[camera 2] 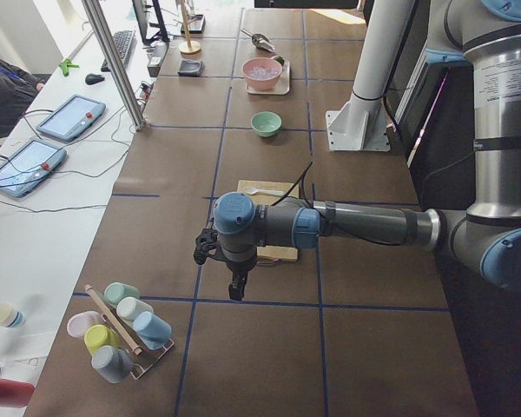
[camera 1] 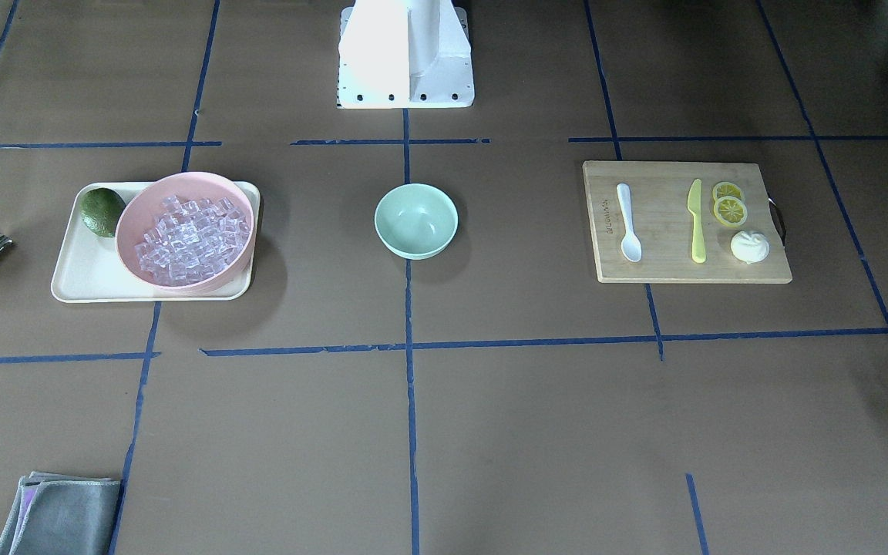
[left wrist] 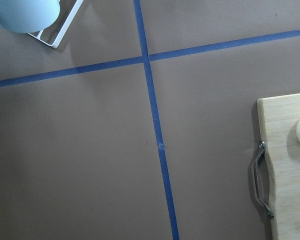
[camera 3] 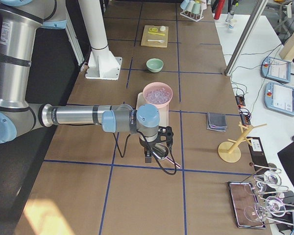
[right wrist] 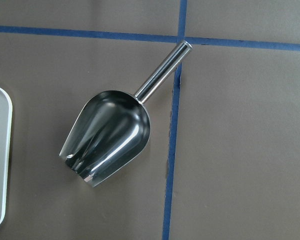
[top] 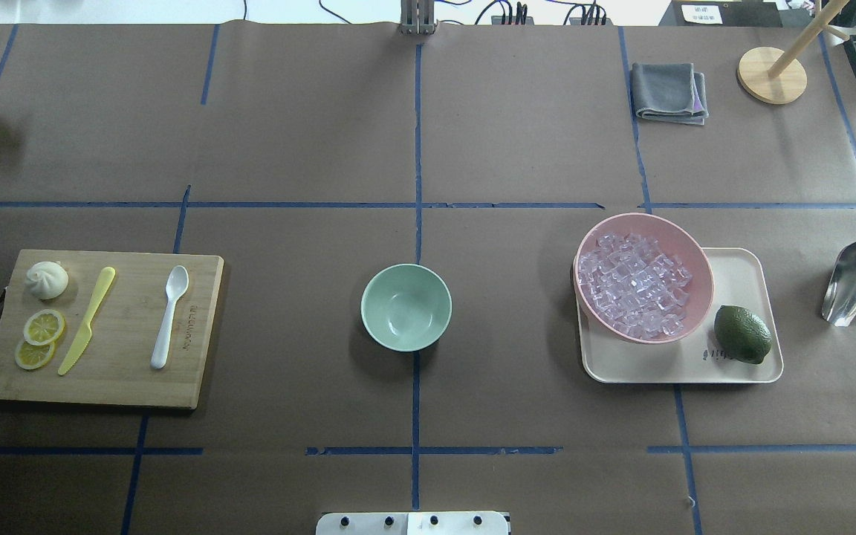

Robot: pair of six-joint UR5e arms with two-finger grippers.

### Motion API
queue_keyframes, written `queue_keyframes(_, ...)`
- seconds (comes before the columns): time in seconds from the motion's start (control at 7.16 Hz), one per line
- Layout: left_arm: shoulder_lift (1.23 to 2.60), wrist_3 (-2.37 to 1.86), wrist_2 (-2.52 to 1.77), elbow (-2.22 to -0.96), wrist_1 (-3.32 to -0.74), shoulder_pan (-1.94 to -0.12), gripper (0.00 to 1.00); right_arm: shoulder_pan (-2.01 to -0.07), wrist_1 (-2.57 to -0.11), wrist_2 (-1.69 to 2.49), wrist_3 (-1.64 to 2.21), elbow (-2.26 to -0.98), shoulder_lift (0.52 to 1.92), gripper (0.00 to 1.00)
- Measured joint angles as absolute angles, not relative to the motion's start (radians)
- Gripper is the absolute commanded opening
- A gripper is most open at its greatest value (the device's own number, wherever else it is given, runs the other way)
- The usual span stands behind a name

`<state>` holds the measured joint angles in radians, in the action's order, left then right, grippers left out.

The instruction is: Put spoon and ice into bowl

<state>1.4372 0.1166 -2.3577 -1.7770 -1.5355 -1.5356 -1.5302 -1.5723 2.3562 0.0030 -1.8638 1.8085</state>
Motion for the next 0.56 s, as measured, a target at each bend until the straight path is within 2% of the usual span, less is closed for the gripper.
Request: queue_keyframes(0.56, 1.444, 0.119, -2.361, -1.793, -1.559, -1.533, 1.00, -1.527, -1.572, 2.355, 0.003, -1.864, 1.809, 1.00)
